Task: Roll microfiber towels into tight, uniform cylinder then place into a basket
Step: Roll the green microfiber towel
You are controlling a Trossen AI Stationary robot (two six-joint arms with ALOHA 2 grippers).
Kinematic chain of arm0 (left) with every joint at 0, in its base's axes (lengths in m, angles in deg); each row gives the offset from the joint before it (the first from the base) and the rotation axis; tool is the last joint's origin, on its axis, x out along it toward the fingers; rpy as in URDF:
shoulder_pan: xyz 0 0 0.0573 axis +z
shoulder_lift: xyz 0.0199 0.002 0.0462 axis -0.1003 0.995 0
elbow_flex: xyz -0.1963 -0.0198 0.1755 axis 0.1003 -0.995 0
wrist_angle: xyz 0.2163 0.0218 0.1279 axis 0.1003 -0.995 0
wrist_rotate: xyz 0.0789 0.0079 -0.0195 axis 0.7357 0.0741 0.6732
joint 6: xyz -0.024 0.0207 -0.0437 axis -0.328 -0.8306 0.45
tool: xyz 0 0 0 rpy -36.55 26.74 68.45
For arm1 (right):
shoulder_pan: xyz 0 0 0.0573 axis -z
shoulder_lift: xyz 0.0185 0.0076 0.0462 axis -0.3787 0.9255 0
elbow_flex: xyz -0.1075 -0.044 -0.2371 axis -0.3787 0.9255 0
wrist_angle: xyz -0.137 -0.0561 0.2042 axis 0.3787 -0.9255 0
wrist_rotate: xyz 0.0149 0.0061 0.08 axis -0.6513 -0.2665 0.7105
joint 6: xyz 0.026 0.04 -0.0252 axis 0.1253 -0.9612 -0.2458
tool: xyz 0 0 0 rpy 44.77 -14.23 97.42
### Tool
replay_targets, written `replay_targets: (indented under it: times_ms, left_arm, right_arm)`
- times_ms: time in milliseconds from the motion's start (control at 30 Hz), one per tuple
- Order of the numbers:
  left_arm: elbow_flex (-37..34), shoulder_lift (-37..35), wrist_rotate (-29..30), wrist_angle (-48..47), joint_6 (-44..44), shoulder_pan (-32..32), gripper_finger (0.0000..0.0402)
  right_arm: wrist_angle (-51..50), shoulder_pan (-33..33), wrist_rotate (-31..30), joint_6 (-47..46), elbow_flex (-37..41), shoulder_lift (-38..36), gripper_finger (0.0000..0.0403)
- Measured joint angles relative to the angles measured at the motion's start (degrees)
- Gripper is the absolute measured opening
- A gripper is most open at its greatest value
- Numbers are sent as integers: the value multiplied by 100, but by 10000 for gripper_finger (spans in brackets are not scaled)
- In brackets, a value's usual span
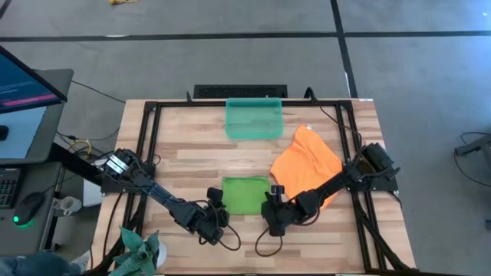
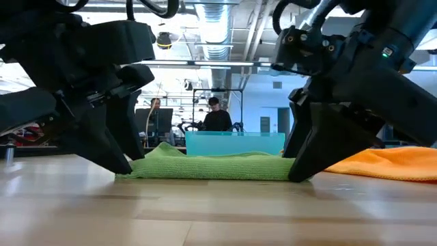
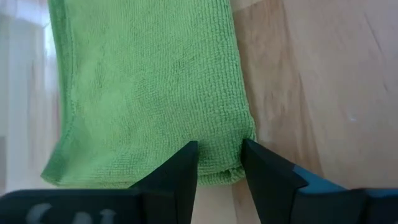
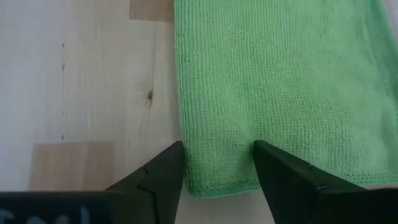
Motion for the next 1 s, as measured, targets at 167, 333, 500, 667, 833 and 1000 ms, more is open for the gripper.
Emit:
replay_targets:
  times_ms: [167,333,500,667,833,1000]
  left_arm:
    - [0,7,-206,2,106,2,64]
    - [7,11,-387,-3,343,4,8]
    - [199,-64,-771,-138,683,11,10]
    - [350,-234,-1464,-289,1115,-9,10]
    - [411,-281,-2190,-273,1702,-39,11]
    - [420,-293,-2946,-244,2381,-42,11]
  right_arm:
    - [15,102,388,-223,-4,-8,151]
    - [65,58,396,-331,-3,-1,73]
    - [77,-91,417,-420,0,-1,11]
    - [277,-259,610,-805,1,-1,22]
    - [735,-405,1543,-947,-102,8,7]
    - [775,-504,2192,-871,-499,8,16]
